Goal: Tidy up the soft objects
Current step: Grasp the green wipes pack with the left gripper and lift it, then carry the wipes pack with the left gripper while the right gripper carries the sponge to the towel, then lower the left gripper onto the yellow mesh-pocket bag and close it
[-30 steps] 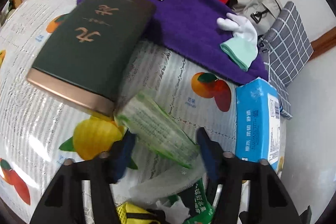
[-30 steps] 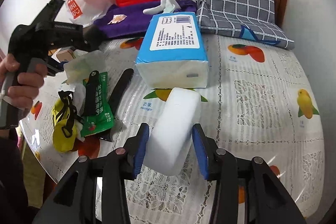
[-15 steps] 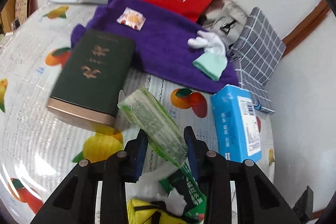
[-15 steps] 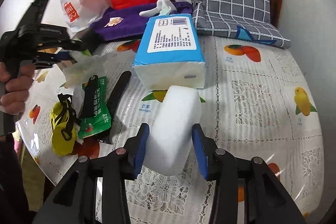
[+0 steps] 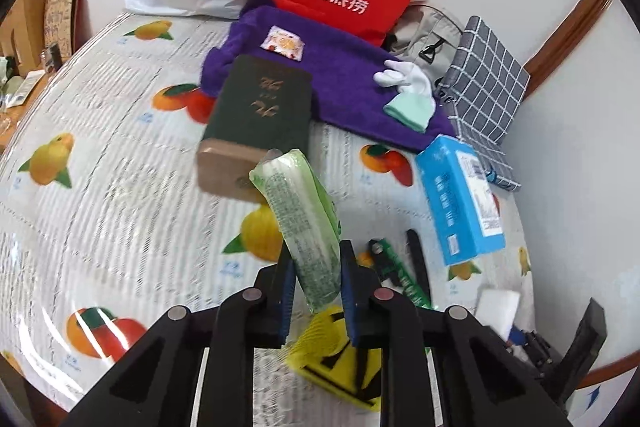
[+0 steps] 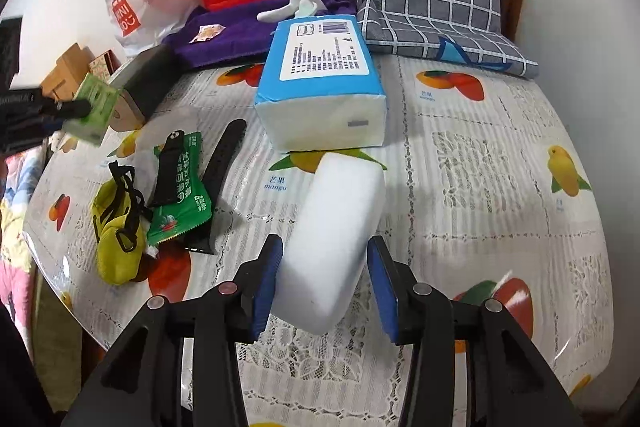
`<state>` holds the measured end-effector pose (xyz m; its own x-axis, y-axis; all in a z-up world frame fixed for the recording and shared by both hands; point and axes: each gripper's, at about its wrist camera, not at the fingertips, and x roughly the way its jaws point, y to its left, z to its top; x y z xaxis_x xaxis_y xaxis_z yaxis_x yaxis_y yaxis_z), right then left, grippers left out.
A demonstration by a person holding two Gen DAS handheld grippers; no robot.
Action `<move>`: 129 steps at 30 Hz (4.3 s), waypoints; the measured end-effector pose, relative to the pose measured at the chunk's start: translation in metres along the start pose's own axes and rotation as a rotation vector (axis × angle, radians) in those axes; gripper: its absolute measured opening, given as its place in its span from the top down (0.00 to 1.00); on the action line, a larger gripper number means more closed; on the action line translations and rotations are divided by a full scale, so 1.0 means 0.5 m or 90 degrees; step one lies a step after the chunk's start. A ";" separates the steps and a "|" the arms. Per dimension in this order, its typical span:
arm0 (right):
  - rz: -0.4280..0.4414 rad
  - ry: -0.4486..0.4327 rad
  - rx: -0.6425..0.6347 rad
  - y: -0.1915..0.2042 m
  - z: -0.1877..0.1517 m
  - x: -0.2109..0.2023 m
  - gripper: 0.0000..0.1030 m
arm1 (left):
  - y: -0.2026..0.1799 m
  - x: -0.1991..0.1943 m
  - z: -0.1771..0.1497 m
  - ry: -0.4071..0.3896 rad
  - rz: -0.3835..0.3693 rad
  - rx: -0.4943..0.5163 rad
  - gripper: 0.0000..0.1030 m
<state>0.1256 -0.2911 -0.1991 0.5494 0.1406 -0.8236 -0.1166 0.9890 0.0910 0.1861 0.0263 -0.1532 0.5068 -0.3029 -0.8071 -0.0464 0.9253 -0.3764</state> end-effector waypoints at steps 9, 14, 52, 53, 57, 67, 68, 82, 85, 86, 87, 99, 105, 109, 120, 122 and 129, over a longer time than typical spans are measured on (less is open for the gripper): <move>-0.013 -0.014 0.004 0.017 -0.003 -0.020 0.62 | 0.063 -0.013 -0.047 0.017 0.014 -0.026 0.82; -0.007 -0.017 0.017 0.022 0.003 -0.034 0.62 | 0.075 -0.021 -0.060 0.021 0.013 -0.033 0.82; 0.053 -0.115 -0.050 0.117 0.300 -0.069 0.62 | 0.033 -0.062 0.154 -0.050 0.013 -0.001 0.82; 0.058 -0.117 -0.050 0.118 0.313 -0.064 0.62 | 0.033 -0.059 0.161 -0.049 0.016 -0.001 0.82; 0.066 -0.123 -0.050 0.124 0.352 -0.045 0.61 | 0.033 -0.041 0.196 -0.047 0.024 -0.002 0.82; 0.085 -0.121 -0.047 0.136 0.450 0.033 0.61 | 0.035 0.016 0.290 -0.035 0.039 0.001 0.81; 0.089 -0.120 -0.047 0.137 0.460 0.044 0.61 | 0.035 0.024 0.297 -0.031 0.038 0.000 0.81; 0.101 -0.066 -0.044 0.141 0.553 0.186 0.61 | 0.026 0.145 0.393 0.018 0.033 -0.002 0.81; 0.110 -0.041 -0.048 0.147 0.560 0.221 0.61 | 0.019 0.171 0.416 0.031 0.046 0.008 0.81; 0.112 -0.033 -0.049 0.148 0.561 0.231 0.61 | 0.017 0.178 0.422 0.035 0.051 0.012 0.81; 0.116 -0.028 -0.049 0.149 0.563 0.240 0.61 | 0.014 0.186 0.426 0.039 0.055 0.017 0.81; 0.094 0.062 -0.085 0.173 0.555 0.346 0.60 | 0.005 0.302 0.438 0.107 0.089 0.051 0.80; 0.099 0.074 -0.084 0.164 0.550 0.368 0.60 | -0.011 0.326 0.435 0.112 0.083 0.065 0.76; 0.099 0.066 -0.084 0.156 0.551 0.360 0.50 | -0.004 0.336 0.433 0.132 0.080 0.058 0.69; 0.075 -0.045 -0.061 0.119 0.560 0.242 0.29 | 0.007 0.231 0.425 0.085 0.076 0.052 0.39; 0.073 -0.050 -0.055 0.116 0.551 0.221 0.29 | 0.008 0.205 0.415 0.074 0.074 0.047 0.39; 0.080 -0.070 -0.025 0.120 0.477 0.134 0.29 | 0.002 0.104 0.350 0.031 0.066 0.049 0.39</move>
<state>0.3529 -0.2113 -0.1153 0.6155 0.2691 -0.7407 -0.2210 0.9611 0.1656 0.3631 0.0514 -0.1162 0.4600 -0.2133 -0.8619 -0.0301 0.9664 -0.2553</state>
